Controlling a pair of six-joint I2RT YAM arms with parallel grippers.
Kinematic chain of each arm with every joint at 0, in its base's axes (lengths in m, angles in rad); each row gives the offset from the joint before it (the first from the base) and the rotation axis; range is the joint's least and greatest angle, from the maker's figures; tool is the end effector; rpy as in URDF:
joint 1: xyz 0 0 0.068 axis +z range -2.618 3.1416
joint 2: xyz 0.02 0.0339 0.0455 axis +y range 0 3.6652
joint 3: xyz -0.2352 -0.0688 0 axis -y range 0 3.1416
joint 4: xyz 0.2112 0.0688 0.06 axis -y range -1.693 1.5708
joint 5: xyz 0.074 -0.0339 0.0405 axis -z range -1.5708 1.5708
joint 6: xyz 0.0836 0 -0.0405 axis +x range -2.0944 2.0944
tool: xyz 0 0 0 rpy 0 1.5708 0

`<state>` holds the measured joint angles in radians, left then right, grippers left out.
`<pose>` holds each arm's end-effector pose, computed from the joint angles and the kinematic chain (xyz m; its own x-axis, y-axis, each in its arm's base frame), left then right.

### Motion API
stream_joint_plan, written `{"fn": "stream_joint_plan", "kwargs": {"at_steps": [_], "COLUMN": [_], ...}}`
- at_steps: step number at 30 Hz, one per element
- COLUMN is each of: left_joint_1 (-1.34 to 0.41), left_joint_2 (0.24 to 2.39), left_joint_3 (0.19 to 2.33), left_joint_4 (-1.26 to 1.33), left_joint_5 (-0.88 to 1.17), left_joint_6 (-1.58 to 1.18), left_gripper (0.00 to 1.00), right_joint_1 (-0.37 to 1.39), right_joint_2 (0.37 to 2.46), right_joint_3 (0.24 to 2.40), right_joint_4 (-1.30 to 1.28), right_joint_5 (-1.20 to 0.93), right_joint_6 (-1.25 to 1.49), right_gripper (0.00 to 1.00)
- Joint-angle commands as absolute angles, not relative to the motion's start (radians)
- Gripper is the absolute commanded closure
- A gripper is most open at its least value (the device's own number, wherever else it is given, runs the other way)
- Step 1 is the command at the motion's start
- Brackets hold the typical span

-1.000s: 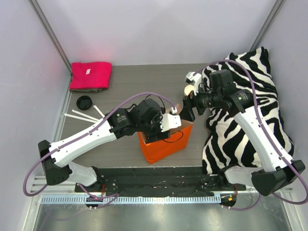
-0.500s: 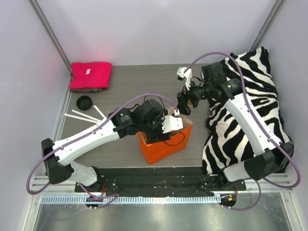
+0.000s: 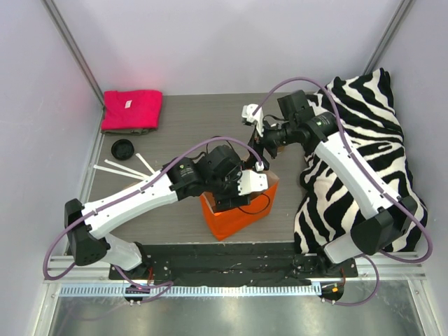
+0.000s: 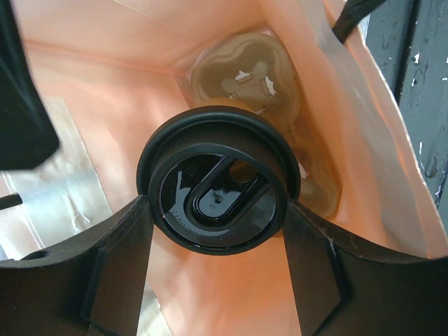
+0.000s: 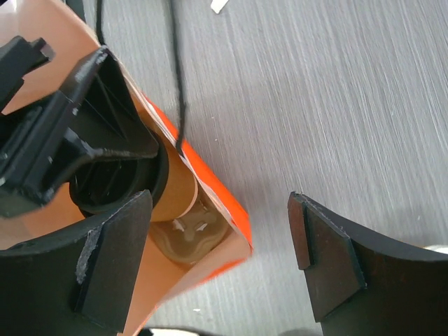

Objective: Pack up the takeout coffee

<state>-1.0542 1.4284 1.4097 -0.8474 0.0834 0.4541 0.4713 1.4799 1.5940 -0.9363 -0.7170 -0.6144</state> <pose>0.1425 -0.2650 0.2825 0.0536 0.7906 -0.6100 0.9677 0.1096 0.2271 0.2378 0.1828 0.3310 -0.1064 -0.5419 -0.8337 -0.9816 0.1911 0.0010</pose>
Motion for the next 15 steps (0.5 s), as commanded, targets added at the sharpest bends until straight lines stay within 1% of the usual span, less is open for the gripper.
{"fn": "stream_joint_plan", "kwargs": {"at_steps": [1,8,11,12,14,15], "left_joint_1": [-1.055,-1.055,-1.055,-1.055,-1.055,-1.055], "left_joint_2": [1.427,1.43,1.433,1.433,1.433,1.433], "left_joint_3": [1.408,1.41,1.411,1.41,1.408,1.407], "left_joint_4": [-0.811,-0.818,-0.818,-0.816,-0.816,-0.815], "left_joint_5": [0.106,0.11,0.107,0.106,0.103,0.095], "left_joint_6": [0.469,0.468,0.469,0.468,0.468,0.466], "left_gripper": [0.64,0.64,0.64,0.64,0.64,0.64], "right_joint_1": [0.509,0.538,0.558,0.572,0.584,0.591], "right_joint_2": [1.489,1.52,1.531,1.532,1.534,1.534], "right_joint_3": [1.64,1.661,1.654,1.649,1.637,1.634], "right_joint_4": [-0.928,-0.923,-0.931,-0.934,-0.936,-0.934], "right_joint_5": [-0.715,-0.713,-0.709,-0.706,-0.693,-0.69], "right_joint_6": [-0.693,-0.713,-0.735,-0.739,-0.753,-0.756], "right_gripper": [0.13,0.14,0.2,0.27,0.34,0.46]}}
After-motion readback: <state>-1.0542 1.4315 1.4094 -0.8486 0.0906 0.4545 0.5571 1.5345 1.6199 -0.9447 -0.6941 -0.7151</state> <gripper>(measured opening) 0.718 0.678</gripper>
